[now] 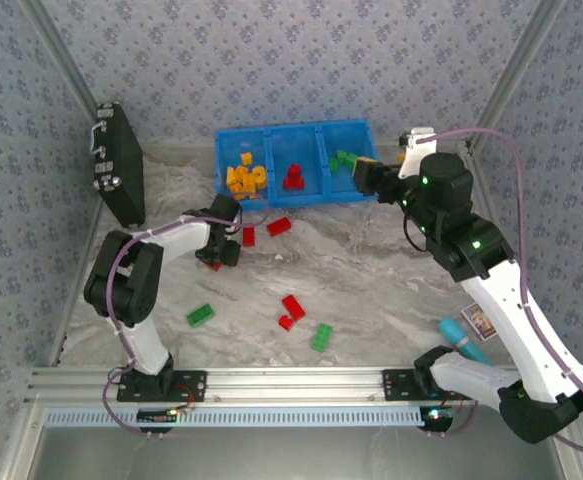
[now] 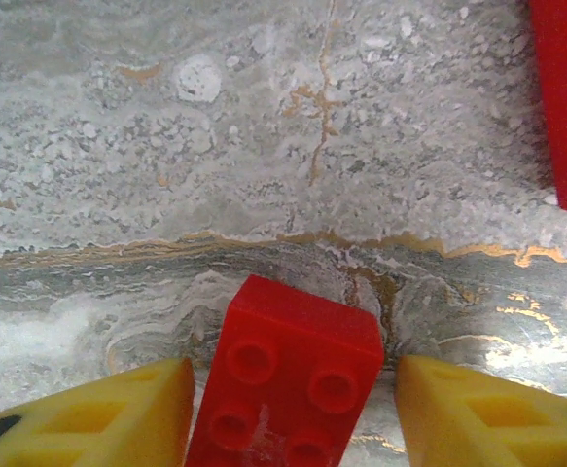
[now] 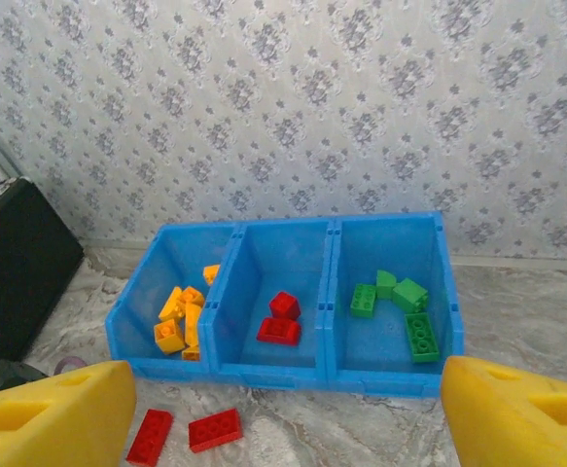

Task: Sort the legos into containers by color
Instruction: Pick up the lego from the middle-left of the table.

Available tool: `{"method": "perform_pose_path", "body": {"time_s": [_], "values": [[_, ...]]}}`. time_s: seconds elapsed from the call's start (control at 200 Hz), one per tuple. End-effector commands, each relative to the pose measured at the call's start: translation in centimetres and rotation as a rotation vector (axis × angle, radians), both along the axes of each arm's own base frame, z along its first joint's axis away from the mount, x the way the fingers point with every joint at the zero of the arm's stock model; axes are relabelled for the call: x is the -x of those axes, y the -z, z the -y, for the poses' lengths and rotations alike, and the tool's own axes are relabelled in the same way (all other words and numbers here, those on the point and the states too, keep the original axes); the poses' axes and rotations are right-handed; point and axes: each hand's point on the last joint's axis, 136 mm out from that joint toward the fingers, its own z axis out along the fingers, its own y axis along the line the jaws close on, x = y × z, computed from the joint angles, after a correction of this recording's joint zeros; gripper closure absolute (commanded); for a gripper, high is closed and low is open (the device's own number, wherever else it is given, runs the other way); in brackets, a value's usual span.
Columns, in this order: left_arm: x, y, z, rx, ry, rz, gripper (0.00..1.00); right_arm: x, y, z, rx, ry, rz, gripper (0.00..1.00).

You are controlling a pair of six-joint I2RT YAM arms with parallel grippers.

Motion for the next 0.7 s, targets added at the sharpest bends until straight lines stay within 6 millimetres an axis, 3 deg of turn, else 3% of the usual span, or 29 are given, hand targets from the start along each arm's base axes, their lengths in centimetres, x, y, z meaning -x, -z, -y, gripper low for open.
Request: {"method": "perform_pose_path", "body": {"time_s": [0.0,0.245,0.335,0.47,0.505,0.695], "values": [[2.3,2.0,-1.8,-0.085,-0.019,-0.118,0.50,0.8,0.4,1.7,0.018,0.054,-0.009,0.16],[2.3,1.8,-1.2,-0.087,-0.015,-0.111,0.66,0.5,0.9,2.3,0.033,0.064,-0.027,0.15],[2.2,1.7,-0.5,-0.057,-0.013,-0.109,0.68,0.4,2.5,2.1,0.051,0.055,-0.066,0.15],[1.4,0.0,0.3,-0.063,0.018,-0.063,0.73,0.8,9.1,1.2,0.047,0.021,-0.239,0.15],[1.1,-0.8,0.6,-0.057,0.025,-0.046,0.74,1.2,12.5,0.9,0.051,0.010,-0.324,0.15],[-2.0,-8.3,2.8,-0.023,0.057,0.129,0.76,4.2,22.8,-1.8,-0.027,-0.076,-0.558,0.17]]}}
